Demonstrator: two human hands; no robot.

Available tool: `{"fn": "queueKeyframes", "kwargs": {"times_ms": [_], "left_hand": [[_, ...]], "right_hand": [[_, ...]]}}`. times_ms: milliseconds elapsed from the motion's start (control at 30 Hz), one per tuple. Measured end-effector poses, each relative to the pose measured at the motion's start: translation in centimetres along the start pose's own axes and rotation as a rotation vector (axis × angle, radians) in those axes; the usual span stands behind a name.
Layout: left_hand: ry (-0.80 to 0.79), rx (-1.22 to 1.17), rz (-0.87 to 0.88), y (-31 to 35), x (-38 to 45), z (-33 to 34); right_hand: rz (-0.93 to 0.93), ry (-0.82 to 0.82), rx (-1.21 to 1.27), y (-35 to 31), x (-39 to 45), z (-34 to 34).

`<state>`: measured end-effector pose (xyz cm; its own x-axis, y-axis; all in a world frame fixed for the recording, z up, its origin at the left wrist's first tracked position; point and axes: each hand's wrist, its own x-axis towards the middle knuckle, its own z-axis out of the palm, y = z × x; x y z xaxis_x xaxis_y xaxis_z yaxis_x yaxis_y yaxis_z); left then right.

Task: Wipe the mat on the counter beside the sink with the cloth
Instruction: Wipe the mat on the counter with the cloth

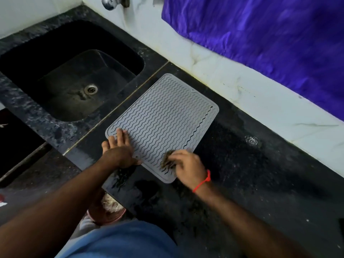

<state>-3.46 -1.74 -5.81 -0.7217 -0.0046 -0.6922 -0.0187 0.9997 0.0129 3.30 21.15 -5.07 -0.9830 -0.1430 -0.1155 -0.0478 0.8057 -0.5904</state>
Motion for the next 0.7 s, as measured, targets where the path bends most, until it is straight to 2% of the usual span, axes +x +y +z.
{"fn": "queueKeyframes", "kwargs": {"times_ms": [67, 100, 200, 400, 567, 633, 700], "left_hand": [[-0.005, 0.005, 0.002, 0.0, 0.1, 0.0], [-0.004, 0.008, 0.004, 0.0, 0.1, -0.1], [-0.004, 0.004, 0.013, 0.1, 0.0, 0.0], [-0.004, -0.012, 0.022, -0.1, 0.1, 0.1], [0.001, -0.031, 0.033, -0.1, 0.1, 0.1], [0.003, -0.038, 0.043, -0.1, 0.0, 0.1], [-0.004, -0.054, 0.05, -0.1, -0.2, 0.1]], "right_hand": [[0.097, 0.127, -0.134, 2.5, 2.2, -2.3], [0.143, 0.14, -0.214, 3.7, 2.8, -3.1], [0.208, 0.058, -0.398, 5.0, 2.3, -2.6], [-0.018, 0.032, -0.547, 1.2, -3.7, 2.2], [-0.122, -0.081, -0.488, 0.4, -5.2, 1.9], [-0.046, -0.023, -0.328, 1.4, -3.7, -0.1], [0.106, 0.095, -0.16, 2.6, -1.7, -2.4]]}}
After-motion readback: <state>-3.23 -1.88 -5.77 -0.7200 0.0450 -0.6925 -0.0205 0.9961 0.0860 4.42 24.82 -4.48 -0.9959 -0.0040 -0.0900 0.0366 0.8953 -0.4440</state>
